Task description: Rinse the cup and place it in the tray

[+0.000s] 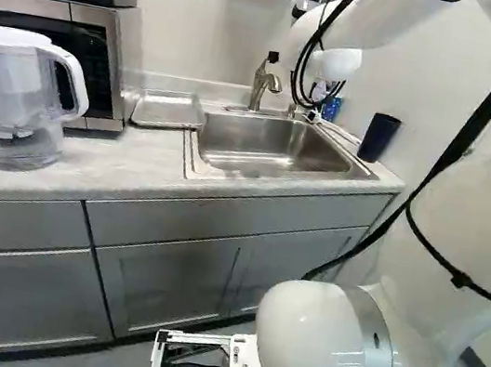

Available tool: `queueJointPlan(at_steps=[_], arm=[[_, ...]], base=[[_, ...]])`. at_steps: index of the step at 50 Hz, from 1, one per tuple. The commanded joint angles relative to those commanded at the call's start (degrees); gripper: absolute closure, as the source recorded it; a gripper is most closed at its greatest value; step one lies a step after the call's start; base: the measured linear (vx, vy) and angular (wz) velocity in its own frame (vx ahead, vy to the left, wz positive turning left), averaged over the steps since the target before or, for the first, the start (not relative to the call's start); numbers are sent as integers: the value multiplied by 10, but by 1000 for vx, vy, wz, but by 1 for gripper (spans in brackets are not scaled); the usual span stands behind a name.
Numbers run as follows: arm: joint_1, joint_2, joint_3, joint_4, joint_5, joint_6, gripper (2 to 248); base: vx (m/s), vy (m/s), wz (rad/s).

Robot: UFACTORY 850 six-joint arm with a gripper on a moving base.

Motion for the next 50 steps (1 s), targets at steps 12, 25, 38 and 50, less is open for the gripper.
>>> queueJointPlan(at_steps=[12,25,38,50], arm=[[0,-25,-25,0,-7,0,3],[0,-54,-53,0,-27,0,3],[1,-81,-81,0,-50,0,3],[1,-106,-108,0,-71,0,3]], base=[[0,0,0],[0,0,0],[0,0,0],[0,0,0]])
